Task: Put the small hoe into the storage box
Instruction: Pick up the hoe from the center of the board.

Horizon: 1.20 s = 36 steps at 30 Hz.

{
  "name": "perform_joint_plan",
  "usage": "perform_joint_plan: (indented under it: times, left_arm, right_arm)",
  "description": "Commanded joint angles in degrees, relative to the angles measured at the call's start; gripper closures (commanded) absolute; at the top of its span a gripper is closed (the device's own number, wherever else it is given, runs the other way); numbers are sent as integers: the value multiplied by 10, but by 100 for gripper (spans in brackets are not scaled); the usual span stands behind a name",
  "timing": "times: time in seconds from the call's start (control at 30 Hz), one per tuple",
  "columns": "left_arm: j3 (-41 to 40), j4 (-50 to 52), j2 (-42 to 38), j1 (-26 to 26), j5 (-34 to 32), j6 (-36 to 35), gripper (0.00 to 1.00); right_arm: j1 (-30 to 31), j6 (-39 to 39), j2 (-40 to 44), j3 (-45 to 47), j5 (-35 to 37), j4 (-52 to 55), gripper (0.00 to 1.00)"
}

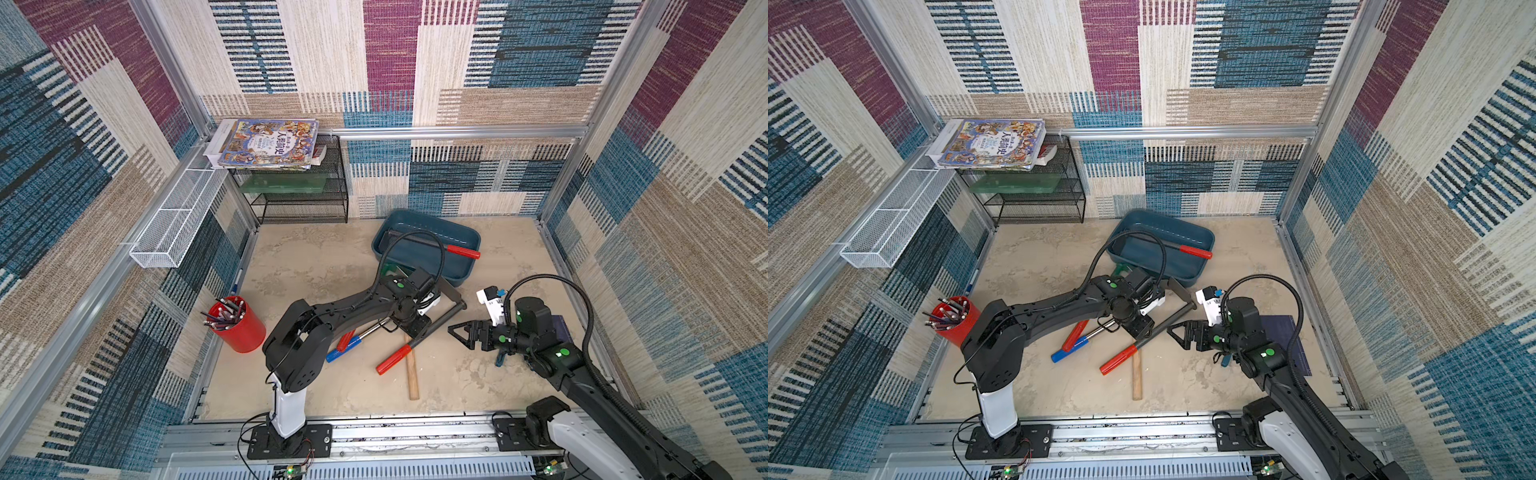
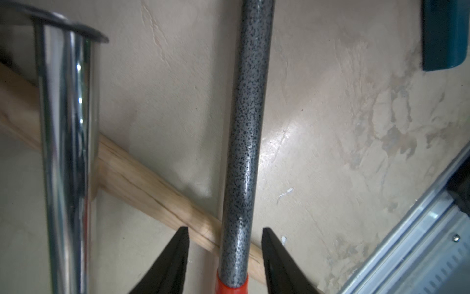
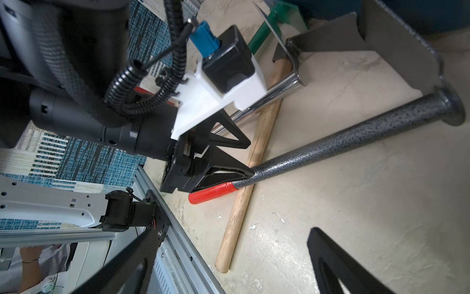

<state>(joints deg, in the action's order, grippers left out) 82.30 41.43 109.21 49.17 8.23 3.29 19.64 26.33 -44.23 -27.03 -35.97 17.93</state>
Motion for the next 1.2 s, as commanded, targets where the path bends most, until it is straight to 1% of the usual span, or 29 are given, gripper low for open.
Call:
perform_joint_plan:
  times: [0.0,0.13,0.23,0.43,0.77,1.17]
  left_arm:
    - [8,9,9,5,-13,-9,50]
    - [15,14,23,13,-15,-13,49]
    - [18,14,30,16,-24,-13,47]
    - [23,21,45,20,-28,-14,46]
    - [37,29,71,22,-43,-17,47]
    - [52,50,93,26,-55,-26,51]
  right_arm:
    - [1,9,4,7,1,1,4]
    - [1,15,12,11,14,7,4]
    - [1,19,20,15,15,7,4]
    - [1,16,25,18,19,14,4]
    - [1,13,24,15,24,14,4]
    - [1,11,20,15,24,15,4]
